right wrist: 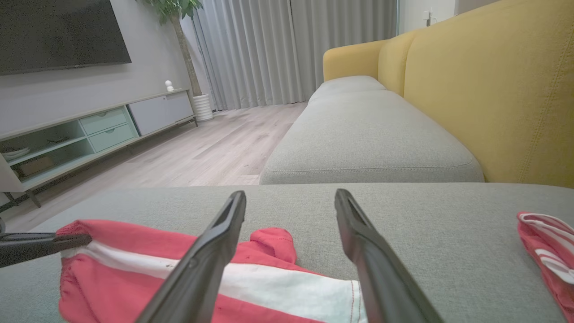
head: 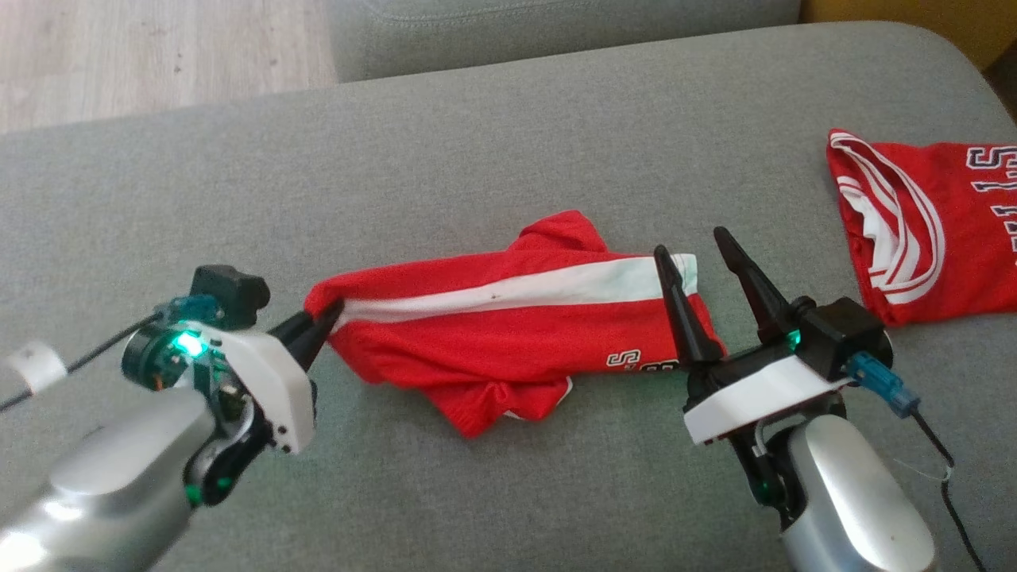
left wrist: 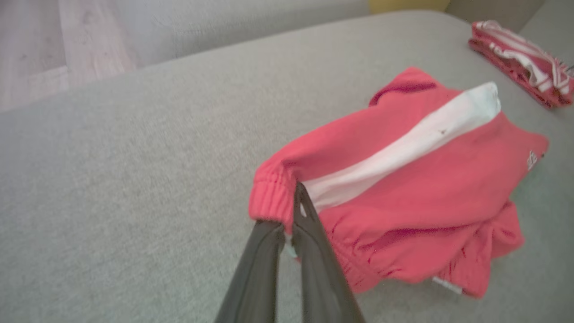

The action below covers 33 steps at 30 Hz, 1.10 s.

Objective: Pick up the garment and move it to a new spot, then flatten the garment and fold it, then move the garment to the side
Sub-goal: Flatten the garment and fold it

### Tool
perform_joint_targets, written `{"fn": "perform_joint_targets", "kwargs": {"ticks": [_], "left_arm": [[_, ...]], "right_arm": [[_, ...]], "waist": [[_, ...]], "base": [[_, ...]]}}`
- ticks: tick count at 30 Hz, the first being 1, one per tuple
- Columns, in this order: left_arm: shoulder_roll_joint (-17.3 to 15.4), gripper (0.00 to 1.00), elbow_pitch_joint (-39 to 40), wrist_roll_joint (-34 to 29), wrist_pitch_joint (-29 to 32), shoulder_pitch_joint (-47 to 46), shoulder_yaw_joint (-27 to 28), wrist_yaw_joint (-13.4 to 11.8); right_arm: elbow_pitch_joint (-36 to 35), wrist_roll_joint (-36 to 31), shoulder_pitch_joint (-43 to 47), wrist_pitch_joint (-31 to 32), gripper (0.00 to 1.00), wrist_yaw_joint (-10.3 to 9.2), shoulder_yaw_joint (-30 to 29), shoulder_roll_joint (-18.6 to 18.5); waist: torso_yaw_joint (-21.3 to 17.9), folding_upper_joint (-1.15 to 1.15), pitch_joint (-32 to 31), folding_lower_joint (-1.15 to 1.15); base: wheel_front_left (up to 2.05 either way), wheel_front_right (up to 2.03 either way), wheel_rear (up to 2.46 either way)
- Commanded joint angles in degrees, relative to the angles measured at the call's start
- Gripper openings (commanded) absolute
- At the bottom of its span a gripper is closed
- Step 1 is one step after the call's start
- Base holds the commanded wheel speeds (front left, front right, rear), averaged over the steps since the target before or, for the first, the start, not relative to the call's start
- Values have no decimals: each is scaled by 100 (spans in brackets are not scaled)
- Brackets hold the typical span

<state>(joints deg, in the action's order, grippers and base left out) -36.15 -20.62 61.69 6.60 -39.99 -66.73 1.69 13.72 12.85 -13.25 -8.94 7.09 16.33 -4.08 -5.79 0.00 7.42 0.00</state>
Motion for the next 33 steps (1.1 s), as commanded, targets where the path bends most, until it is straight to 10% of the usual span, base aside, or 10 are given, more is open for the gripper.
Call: {"fn": "perform_joint_targets", "kwargs": {"ticks": [1,2,3,15,22,33], "left_arm": [[-18,0,-11,-45,-354,-288,339,-99],[63,67,-85,-31,-524,-217,381,-139],[143,100,-156,22,-672,-125,430,-174],[791,100,-129,481,-2145,1353,1542,-845],[1184,100,756,-1018,-2158,2423,3463,-1108],[1377,100,741,-2156,-2159,3051,4235,-1044]], "right_arm": [[-212,-16,-26,19,100,40,116,33],[-210,-7,-13,23,100,40,115,22],[-210,-2,5,29,100,40,109,9],[-445,-40,302,221,100,40,-176,-174],[-678,-89,590,343,100,40,-504,-229],[-886,-162,975,506,100,40,-846,-118]], "waist": [[6,0,-47,0],[6,0,-78,0],[5,0,-114,0],[124,0,-442,0],[366,0,-596,0],[451,0,-765,0]], "base": [[0,0,0],[0,0,0],[0,0,0],[0,0,0],[0,0,0],[0,0,0]]}}
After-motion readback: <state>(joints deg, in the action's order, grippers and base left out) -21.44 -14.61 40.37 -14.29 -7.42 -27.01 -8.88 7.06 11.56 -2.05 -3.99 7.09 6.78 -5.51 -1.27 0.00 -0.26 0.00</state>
